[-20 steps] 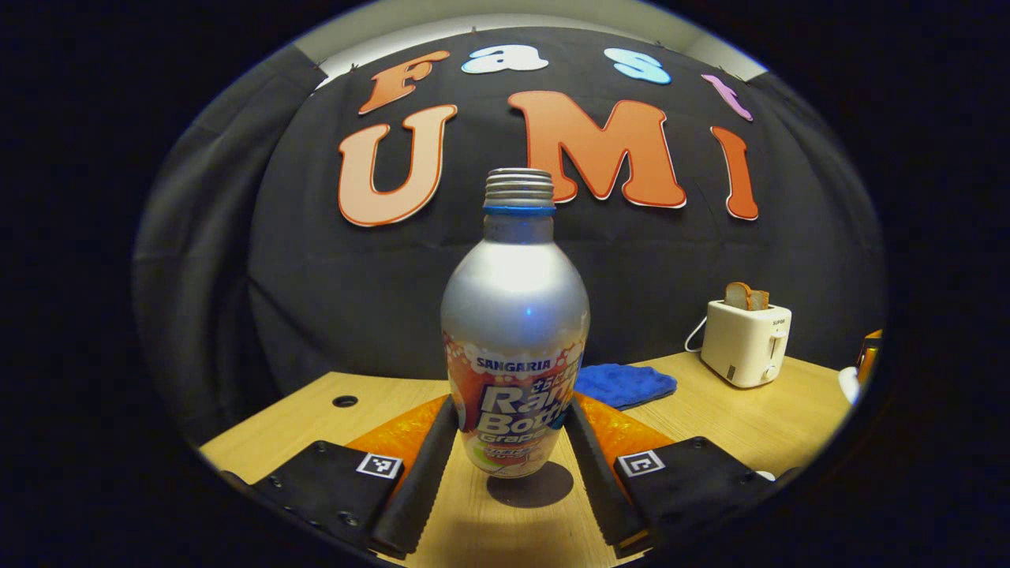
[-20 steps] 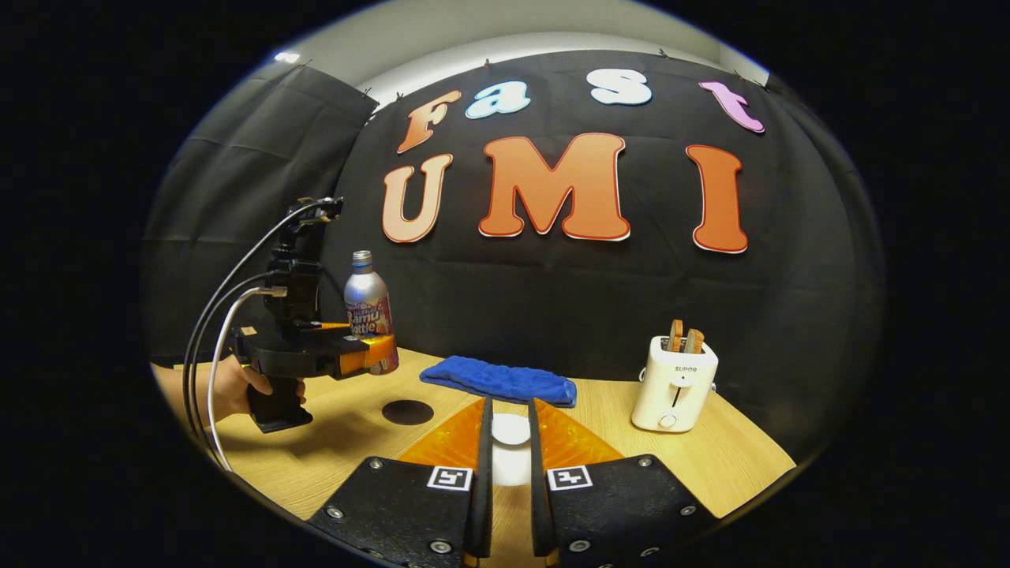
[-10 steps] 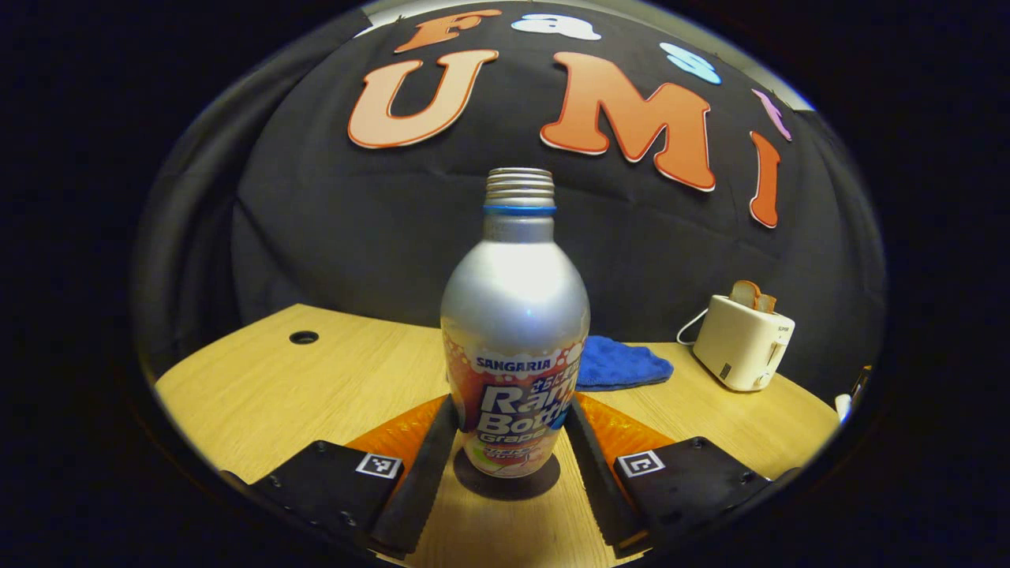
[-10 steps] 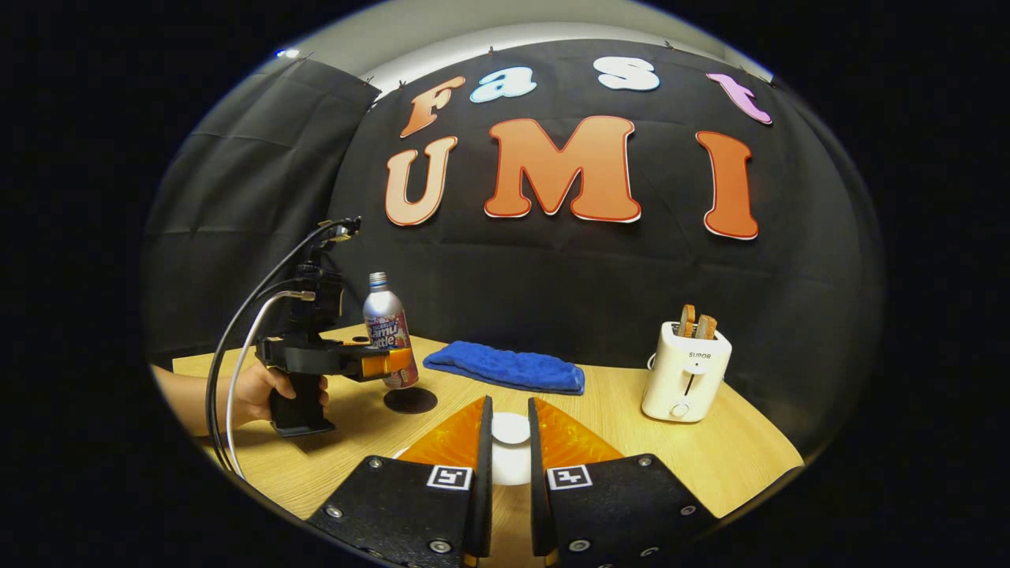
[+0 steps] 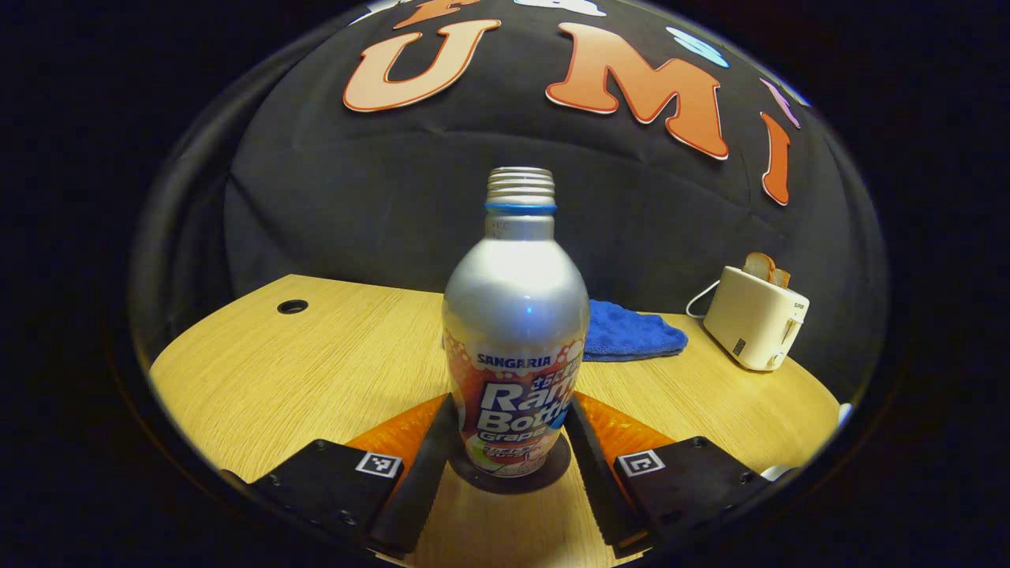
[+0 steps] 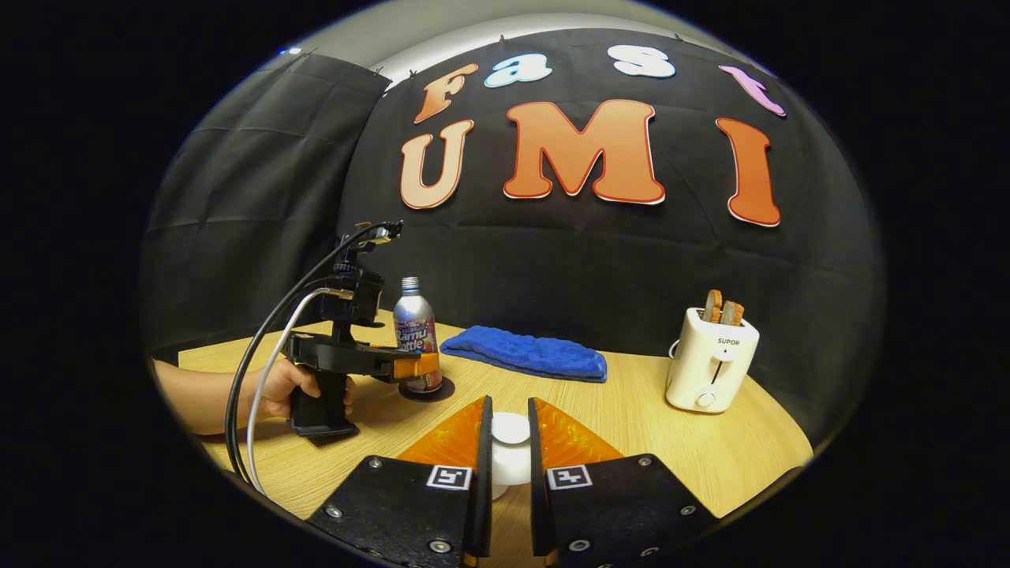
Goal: Open the teacup lid with one hand, grasp the water bottle and pour water into the teacup with the other hand; after pouring, place the water bottle on the coaster and then close the teacup lid.
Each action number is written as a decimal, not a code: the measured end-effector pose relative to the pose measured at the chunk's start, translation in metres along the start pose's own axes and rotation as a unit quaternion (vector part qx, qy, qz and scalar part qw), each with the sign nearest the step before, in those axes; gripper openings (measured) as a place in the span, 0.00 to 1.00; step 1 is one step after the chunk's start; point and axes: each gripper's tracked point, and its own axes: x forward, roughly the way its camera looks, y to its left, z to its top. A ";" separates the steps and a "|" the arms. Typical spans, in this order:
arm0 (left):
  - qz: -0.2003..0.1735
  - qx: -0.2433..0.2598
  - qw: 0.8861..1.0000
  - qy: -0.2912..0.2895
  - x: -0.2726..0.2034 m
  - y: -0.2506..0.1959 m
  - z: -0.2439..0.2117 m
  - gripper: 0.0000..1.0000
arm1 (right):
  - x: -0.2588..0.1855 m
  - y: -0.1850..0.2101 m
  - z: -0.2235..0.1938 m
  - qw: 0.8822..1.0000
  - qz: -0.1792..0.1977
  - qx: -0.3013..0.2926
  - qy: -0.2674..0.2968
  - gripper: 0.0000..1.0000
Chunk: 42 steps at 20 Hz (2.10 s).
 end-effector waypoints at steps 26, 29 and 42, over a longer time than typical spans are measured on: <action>0.005 0.047 0.997 -0.062 -0.127 0.029 0.021 0.98 | 0.031 0.042 -0.049 0.998 0.029 -0.021 0.050 0.20; 0.009 0.048 0.995 -0.085 -0.141 0.025 0.036 0.99 | 0.027 0.037 -0.042 0.998 0.013 -0.038 0.041 0.29; 0.043 0.063 0.977 -0.199 -0.227 0.012 0.098 0.98 | -0.021 0.013 0.061 0.993 -0.040 -0.039 -0.104 0.81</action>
